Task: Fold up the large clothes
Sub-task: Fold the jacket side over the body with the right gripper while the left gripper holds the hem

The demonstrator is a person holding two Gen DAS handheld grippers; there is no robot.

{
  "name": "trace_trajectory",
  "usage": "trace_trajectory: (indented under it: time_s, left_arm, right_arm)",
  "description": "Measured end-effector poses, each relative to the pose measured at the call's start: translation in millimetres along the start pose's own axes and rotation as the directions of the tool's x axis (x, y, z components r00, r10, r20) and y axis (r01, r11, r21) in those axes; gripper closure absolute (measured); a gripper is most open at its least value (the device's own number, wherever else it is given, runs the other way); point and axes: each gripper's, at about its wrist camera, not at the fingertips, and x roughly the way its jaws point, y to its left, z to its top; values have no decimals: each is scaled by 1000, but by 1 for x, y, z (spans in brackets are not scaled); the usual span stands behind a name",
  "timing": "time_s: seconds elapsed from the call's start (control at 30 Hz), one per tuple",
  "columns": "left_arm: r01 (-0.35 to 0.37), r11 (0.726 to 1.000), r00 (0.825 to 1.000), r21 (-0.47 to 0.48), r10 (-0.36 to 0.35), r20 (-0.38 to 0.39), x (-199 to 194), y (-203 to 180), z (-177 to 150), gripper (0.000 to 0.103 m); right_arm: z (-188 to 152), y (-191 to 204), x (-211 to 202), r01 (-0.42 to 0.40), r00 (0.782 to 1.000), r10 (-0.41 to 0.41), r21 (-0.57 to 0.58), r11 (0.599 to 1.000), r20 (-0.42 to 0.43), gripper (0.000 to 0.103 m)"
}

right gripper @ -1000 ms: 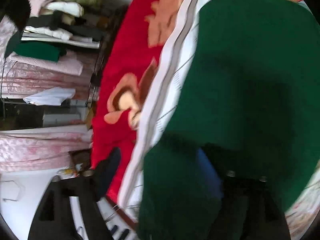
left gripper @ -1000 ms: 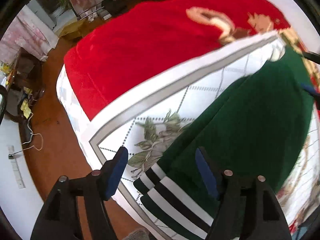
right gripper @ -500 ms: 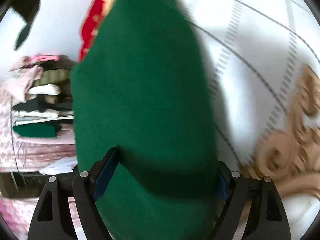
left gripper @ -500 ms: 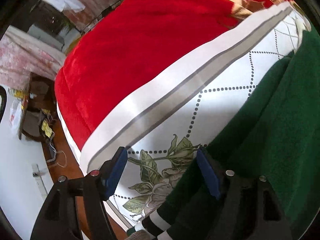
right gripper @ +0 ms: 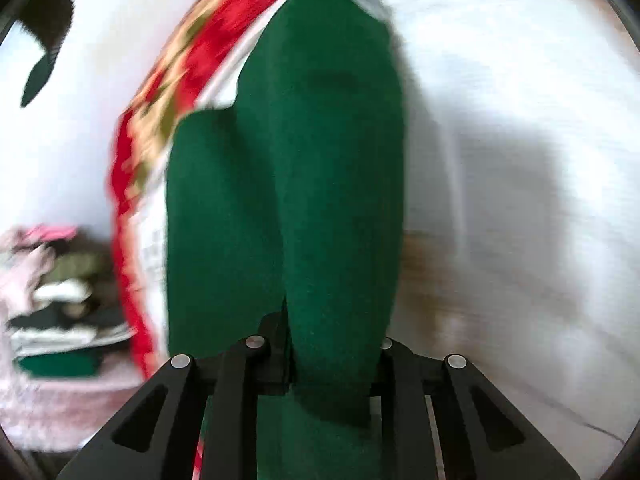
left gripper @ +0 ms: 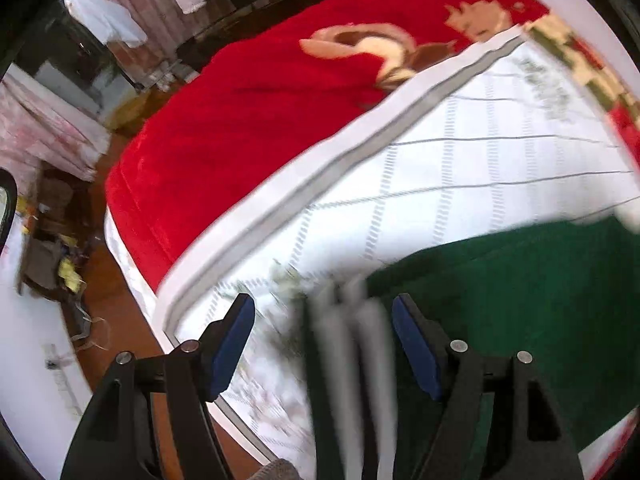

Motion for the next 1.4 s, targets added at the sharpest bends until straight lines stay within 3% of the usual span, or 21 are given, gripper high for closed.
trace_trajectory:
  time_s: [0.07,0.1,0.13,0.17,0.27,0.4,0.57,0.6,0.63,0.67,0.73,0.87,0.93,1.0,1.1,1.27,1.3,1.4]
  left_arm:
    - [52,998,998,-20,-53,-30,-6,-3,-13,33]
    - [71,997,996,-28,-73,-51,-4,-8,-15,33]
    - [93,995,993,-32,-95,-75,0,-12,-20,33]
    - [107,994,989,-30,-109,-97,5,-17,-23,33]
    - [151,988,977,-25,-153,-151,19,-36,-21,33]
    - [222,975,967,3,-220,-127,28,-66,-1,33]
    - [164,975,985,148,-153,-83,51,-106,23,38]
    - [166,969,986,185,-160,-49,50,-113,26,72]
    - [159,965,987,210,-156,-31,47,-119,28,98]
    - [132,962,991,237,-135,-5,42,-125,29,99]
    - [145,955,984,257,-166,61,21,-131,34,100]
    - [192,959,958,210,-229,171,-22,-123,54,100]
    - [193,962,962,195,-224,155,-11,-124,66,100]
    - [166,964,977,209,-189,100,23,-133,73,99]
    - [182,959,979,216,-197,49,44,-137,66,99]
    - [183,962,979,202,-197,52,24,-131,67,95]
    - [190,963,978,190,-203,54,19,-128,68,94]
    - [201,967,972,157,-218,94,5,-123,74,90]
  right_arm:
    - [-19,-41,-37,180,983,-179,-18,983,47,72]
    - [-30,-57,-46,265,963,-263,-36,964,50,67]
    - [-40,-76,-50,341,940,-341,-51,939,16,57]
    - [-47,-93,-51,379,924,-381,-58,924,-41,53]
    - [-57,-115,-60,375,916,-378,-48,926,-134,49]
    - [-67,-110,-79,366,906,-389,-149,918,-167,45]
    - [-82,-103,-98,358,908,-384,-164,919,-167,45]
    - [-85,-105,-104,359,910,-384,-166,918,-155,45]
    - [-85,-107,-108,360,912,-385,-174,917,-143,45]
    - [-88,-107,-112,367,910,-394,-194,910,-125,45]
    - [-94,-107,-120,399,900,-428,-232,887,-87,45]
    - [-102,-106,-140,459,885,-465,-242,855,38,45]
    - [-95,-99,-144,471,880,-470,-235,850,66,45]
    - [-84,-102,-143,465,883,-465,-236,854,57,45]
    - [-83,-88,-128,475,875,-483,-263,840,38,45]
    - [-80,-26,-137,378,921,-385,-358,854,56,45]
    - [-79,-12,-134,331,939,-340,-381,863,46,45]
    - [-71,25,-95,222,964,-264,-429,876,-41,45]
